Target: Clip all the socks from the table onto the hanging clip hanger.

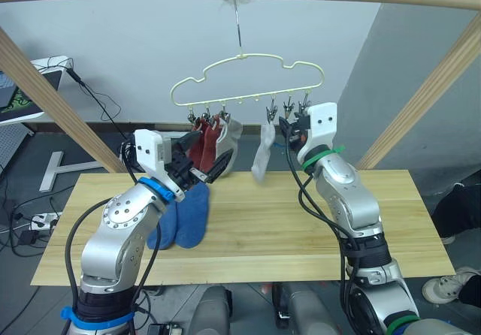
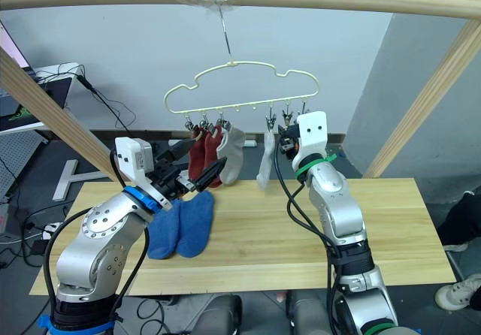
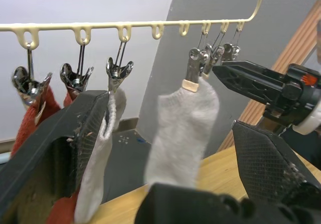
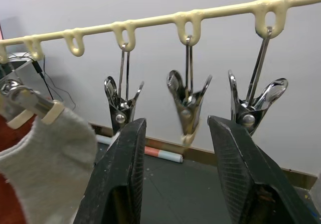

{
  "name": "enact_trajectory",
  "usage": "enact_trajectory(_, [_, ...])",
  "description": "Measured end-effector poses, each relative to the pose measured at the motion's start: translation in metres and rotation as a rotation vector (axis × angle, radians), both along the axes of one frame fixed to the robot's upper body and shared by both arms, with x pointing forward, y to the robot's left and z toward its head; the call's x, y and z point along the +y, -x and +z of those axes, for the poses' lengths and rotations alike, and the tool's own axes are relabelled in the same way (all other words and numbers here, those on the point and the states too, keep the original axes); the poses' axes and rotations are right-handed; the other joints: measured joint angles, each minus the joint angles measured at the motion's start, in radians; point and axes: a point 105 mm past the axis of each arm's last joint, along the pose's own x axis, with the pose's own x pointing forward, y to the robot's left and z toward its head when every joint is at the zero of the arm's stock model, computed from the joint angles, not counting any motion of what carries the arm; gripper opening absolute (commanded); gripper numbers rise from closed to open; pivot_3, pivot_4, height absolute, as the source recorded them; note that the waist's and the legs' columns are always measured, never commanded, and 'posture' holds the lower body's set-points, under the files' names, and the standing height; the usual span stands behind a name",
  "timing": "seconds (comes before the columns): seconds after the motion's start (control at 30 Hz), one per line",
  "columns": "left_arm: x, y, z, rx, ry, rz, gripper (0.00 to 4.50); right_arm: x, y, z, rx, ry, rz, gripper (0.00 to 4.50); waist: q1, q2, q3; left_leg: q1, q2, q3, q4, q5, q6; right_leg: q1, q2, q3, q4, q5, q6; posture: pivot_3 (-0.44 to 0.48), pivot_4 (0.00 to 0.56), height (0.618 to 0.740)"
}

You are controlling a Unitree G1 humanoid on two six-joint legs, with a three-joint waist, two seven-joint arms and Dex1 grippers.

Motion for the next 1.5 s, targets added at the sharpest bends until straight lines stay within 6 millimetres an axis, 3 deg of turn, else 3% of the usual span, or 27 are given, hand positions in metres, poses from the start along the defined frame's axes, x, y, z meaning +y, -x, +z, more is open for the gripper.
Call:
enact_trajectory(0.2, [-0.003,-0.002,0.011,-0.036,-0.005,-0.013,4.50,-0.003,-0.010,-0.003,0.013,0.018,-0.038,2.03,0.002,0.000,0.000,0.000,0.000,0.000,0.000,0.000,0.000,0.000,0.000,0.000,0.000,0.000,0.000,0.089,0.200,0.740])
enact_trajectory(0.5, [-0.009,-0.004,0.013,-0.044,-0.001,-0.020,4.50,0.009,-0.016,0.003,-0.015,0.003,-0.015,2.03,0.006,0.000,0.000,0.000,0.000,0.000,0.000,0.000,0.000,0.000,0.000,0.000,0.000,0.000,-0.001,0.095,0.202,0.740])
enact_trajectory(1.03, [-0.026,-0.001,0.044,-0.116,0.024,-0.096,4.50,0.013,-0.021,0.010,-0.039,-0.010,-0.009,2.03,0.020,0.000,0.000,0.000,0.000,0.000,0.000,0.000,0.000,0.000,0.000,0.000,0.001,0.001,-0.001,0.096,0.206,0.740])
enact_trajectory(1.5, [-0.027,-0.001,0.043,-0.098,0.032,-0.103,4.50,0.013,-0.025,0.016,-0.058,-0.020,-0.013,2.03,0.020,0.000,0.000,0.000,0.000,0.000,0.000,0.000,0.000,0.000,0.000,0.000,0.001,0.001,-0.002,0.101,0.217,0.740])
